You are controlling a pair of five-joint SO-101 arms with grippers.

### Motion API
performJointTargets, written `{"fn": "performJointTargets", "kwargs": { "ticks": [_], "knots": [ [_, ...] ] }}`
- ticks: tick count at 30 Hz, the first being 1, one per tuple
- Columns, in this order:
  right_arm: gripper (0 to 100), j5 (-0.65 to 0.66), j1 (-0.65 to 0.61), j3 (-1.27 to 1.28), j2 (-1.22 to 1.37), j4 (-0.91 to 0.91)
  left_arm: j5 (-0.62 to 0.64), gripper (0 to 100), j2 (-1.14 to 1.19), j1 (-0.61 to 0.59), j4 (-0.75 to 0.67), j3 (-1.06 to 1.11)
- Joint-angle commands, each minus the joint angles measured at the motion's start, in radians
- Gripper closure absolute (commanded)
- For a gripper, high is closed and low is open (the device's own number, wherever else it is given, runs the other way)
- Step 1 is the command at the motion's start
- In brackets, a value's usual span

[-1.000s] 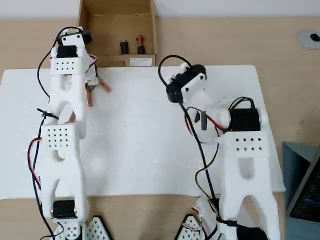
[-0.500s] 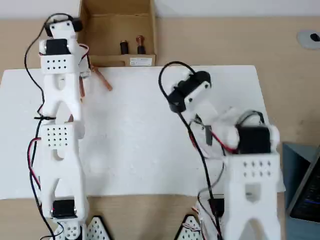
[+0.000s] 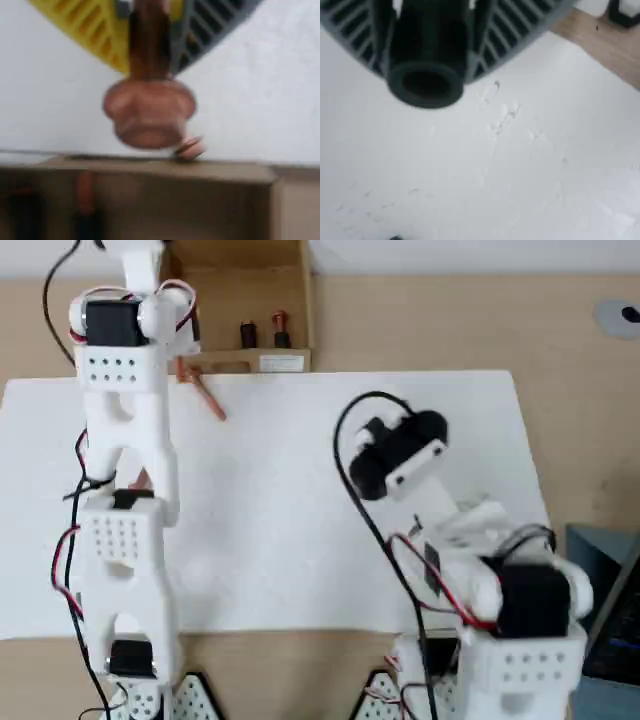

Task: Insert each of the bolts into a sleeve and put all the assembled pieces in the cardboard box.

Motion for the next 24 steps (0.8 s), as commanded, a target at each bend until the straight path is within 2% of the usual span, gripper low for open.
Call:
{"fn": "performJointTargets", "kwargs": {
  "ticks": [1, 7, 17, 24],
  "knots": [
    [98.9, -0.048, 0.008, -0.058, -0.047, 0.005, -0.003, 100, -0.228, 0.052, 0.008, 0.129],
    [98.9, -0.12, 0.008, -0.044, -0.087, 0.002, -0.003, 100, -0.545, 0.1, 0.008, 0.523],
    [98.9, -0.304, 0.007, 0.102, -0.214, -0.14, -0.002, 100, -1.0, 0.106, 0.002, 1.12],
    [98.9, -0.39, 0.001, 0.366, -0.409, -0.367, 0.0, 100, -1.293, 0.107, -0.169, 1.49]
  ]
}}
